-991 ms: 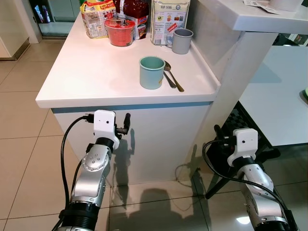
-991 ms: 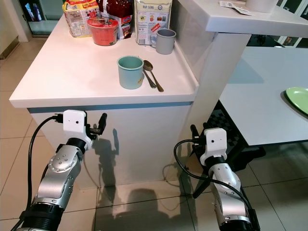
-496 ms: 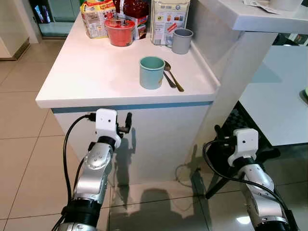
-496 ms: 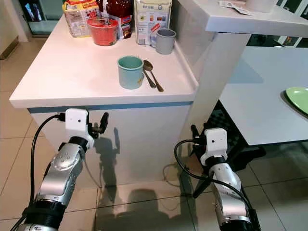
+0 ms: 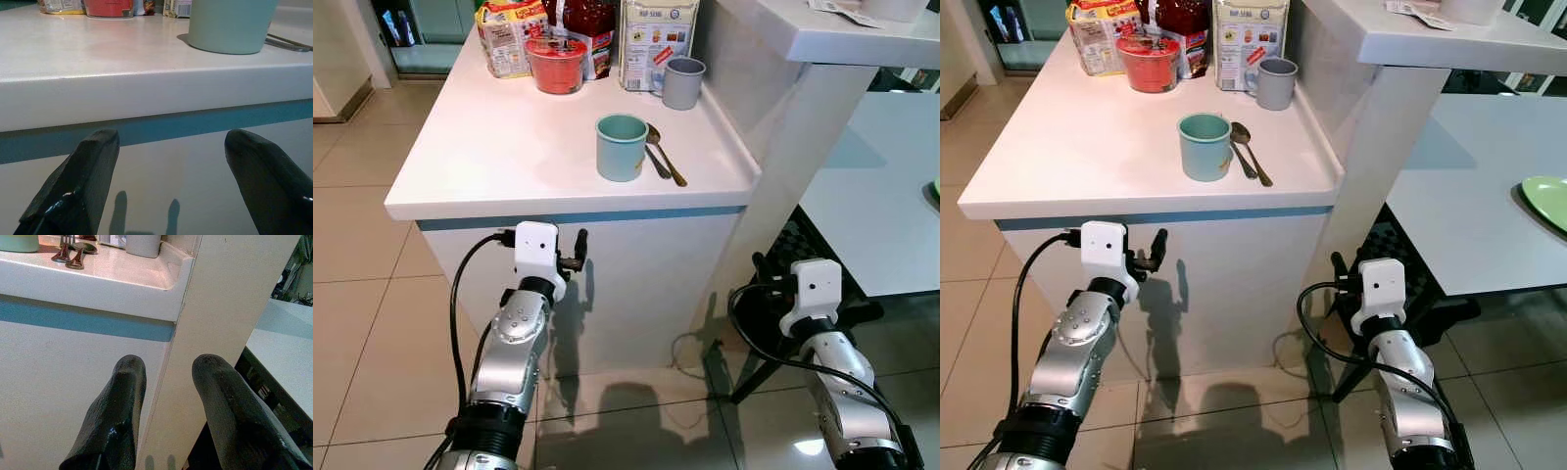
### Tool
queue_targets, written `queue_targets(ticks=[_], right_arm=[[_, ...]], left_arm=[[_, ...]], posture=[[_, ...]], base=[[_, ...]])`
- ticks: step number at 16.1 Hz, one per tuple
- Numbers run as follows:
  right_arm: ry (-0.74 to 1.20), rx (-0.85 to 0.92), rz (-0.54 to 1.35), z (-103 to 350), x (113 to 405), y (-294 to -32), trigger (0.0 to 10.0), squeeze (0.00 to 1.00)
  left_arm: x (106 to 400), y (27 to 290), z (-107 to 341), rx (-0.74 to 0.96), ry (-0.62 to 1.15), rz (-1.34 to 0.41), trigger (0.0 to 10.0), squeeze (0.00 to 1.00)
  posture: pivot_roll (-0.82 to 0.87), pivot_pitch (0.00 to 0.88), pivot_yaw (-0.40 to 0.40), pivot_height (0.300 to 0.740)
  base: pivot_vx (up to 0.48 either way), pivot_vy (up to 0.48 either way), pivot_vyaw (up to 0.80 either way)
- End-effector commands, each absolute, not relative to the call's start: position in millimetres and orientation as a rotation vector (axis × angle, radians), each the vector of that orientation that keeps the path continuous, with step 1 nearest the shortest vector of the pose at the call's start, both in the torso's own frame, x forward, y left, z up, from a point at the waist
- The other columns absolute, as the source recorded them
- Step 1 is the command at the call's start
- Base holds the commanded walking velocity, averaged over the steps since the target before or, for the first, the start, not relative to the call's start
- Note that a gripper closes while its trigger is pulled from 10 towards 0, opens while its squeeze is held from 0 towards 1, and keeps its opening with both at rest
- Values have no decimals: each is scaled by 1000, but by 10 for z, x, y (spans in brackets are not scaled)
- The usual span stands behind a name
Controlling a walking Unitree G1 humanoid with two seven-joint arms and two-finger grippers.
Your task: Setting the table
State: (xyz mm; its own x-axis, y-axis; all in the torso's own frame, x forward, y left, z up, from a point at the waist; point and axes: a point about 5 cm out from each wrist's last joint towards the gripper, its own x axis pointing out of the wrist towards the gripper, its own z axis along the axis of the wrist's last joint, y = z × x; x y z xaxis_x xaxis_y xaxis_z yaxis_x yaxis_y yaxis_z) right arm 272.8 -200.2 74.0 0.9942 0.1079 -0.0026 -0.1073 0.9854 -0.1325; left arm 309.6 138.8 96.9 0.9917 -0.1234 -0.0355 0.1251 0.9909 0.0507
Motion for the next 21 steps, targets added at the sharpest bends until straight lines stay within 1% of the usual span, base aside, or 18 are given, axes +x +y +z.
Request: queue_targets(ticks=[1,5,11,21], right_arm=[[-4,-140,95,768,2750,-2050,10000,0],[-11,-128,96,770,2794,-1990,10000,0],[-5,-136,95,748,2739,-2043,10000,0],[-6,-138,100,753,2748,-2020,10000,0]], left_arm=[[3126,1346,993,53,27,-131,10000,0],[3140,1400,996,71,24,-124,10000,0],[3130,1383,1000,79,20,-125,10000,0],[3143,1368,1017,81,10,-128,10000,0]], posture=[[-19,0,-48,740],[-8,0,-42,740],[-9,0,-42,740],[-14,0,-45,740]], base=[[0,0,0],[0,0,0],[0,0,0],[0,0,0]])
